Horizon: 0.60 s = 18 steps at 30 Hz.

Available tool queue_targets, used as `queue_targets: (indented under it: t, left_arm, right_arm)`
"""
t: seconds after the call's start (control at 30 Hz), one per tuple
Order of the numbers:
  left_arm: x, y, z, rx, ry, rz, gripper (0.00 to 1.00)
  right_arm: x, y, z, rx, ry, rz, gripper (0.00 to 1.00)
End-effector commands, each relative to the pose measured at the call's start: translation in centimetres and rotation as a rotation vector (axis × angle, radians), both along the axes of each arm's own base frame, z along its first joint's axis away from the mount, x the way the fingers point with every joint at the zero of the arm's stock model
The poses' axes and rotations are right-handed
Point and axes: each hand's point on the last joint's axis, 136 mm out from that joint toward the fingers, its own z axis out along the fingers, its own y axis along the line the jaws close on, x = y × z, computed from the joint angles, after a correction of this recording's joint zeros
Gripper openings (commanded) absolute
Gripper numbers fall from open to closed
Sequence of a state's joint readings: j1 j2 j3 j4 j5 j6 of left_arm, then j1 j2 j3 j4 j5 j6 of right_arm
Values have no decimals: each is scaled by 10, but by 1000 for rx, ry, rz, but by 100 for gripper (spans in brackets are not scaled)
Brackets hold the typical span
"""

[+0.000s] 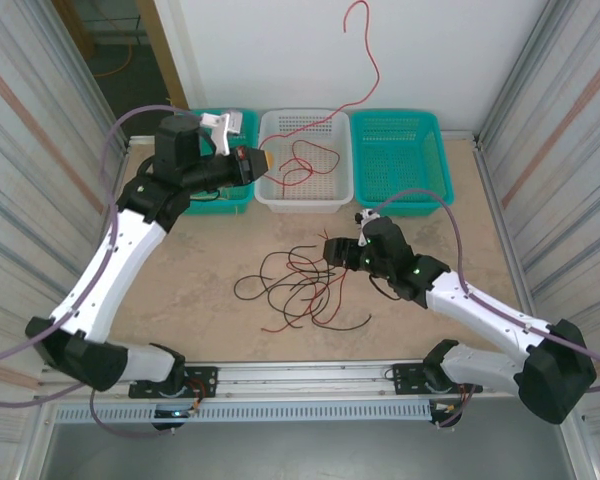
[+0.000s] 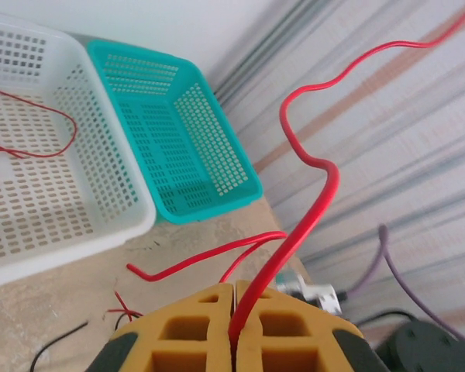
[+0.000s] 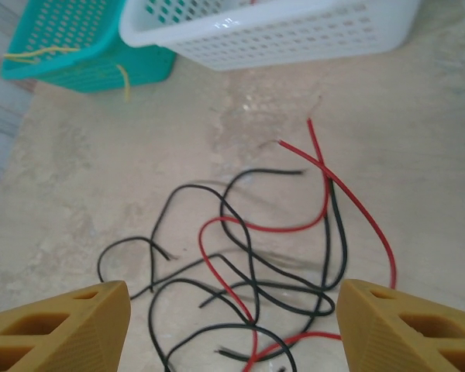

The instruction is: Untangle the cables

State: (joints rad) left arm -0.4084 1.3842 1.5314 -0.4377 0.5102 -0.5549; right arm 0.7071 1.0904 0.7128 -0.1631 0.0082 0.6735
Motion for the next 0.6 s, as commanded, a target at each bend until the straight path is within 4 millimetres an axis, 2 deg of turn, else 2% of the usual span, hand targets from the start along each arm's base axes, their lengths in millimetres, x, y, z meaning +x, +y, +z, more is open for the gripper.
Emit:
queue_targets:
  t: [0.0, 0.2, 0.23, 0.33, 0.57]
  left_arm:
    - [39, -5, -3, -44, 8, 49, 0]
    - [111, -11, -40, -89, 105, 127, 0]
    - [122, -10, -46, -105, 126, 142, 0]
    - [149, -6, -65, -131, 180, 190, 0]
    - [181, -11, -111, -146, 266, 203, 0]
  right_arm:
    - [-5, -16, -2, -15, 17, -63, 70]
    - [-11, -31, -9, -25, 40, -108, 70]
    - [-13, -34, -2, -14, 24, -115, 70]
    - [-14, -41, 0, -17, 23, -131, 70]
    - [-12, -53, 0, -3, 32, -164, 70]
